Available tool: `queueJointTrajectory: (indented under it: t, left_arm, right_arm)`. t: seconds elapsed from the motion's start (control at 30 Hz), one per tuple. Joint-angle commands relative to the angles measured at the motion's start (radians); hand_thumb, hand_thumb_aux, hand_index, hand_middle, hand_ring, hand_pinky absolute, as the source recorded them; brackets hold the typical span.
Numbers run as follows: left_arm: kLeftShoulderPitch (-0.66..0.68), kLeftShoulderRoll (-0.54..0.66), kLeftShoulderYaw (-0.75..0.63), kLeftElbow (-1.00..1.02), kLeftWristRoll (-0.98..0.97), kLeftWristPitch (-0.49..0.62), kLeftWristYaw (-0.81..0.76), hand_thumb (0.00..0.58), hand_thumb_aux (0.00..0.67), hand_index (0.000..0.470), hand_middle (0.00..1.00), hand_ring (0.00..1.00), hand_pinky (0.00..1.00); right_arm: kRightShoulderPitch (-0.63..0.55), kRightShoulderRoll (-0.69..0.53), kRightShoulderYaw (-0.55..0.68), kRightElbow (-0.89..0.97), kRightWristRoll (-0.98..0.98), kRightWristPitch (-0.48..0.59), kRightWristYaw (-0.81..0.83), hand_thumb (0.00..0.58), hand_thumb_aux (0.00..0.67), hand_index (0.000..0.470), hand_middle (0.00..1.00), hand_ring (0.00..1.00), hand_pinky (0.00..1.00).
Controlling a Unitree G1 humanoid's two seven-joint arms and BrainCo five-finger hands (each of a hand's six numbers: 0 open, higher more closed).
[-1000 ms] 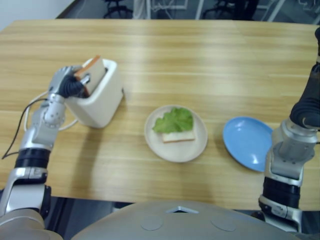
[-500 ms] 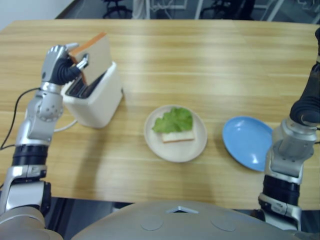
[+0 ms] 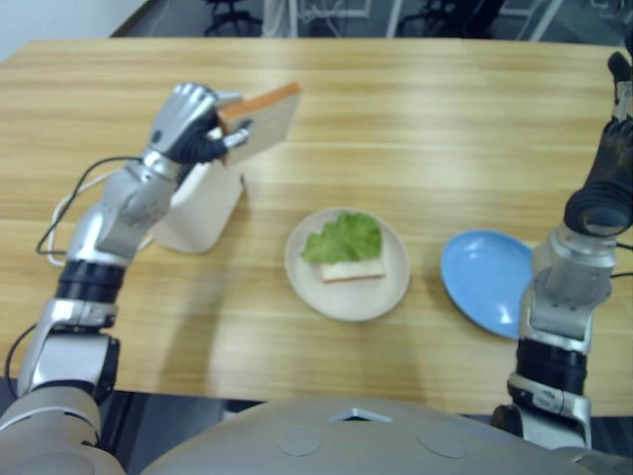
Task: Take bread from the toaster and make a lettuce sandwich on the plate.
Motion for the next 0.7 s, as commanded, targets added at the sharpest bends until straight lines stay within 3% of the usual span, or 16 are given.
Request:
queueJointTrajectory:
  t: [0.03,0.37,0.7]
  left_arm:
    - [-0.058,-0.043,-0.09,0.123,0.102,-0.067,0.069,0.58,0.67,0.46,1.0,1.0,1.0]
    - [-0.16,-0.175,-0.3,0.364,0.324,-0.233,0.382,0.58,0.67,0.46,1.0,1.0,1.0]
    - [-0.21,-0.222,-0.489,0.521,0.532,-0.223,0.767,0.58,0.67,0.46,1.0,1.0,1.0]
  right_arm:
    - [-0.013,-0.008,0.022,0.025,-0.019,0.004,0.011,0.0,0.0,0.0,0.0,0.0,0.0]
    - [-0.047,-0.076,0.182,0.191,-0.112,0.062,0.12,0.0,0.0,0.0,0.0,0.0,0.0]
    - [-0.124,-0.231,0.361,0.427,-0.221,0.172,0.282,0.0,0.0,0.0,0.0,0.0,0.0]
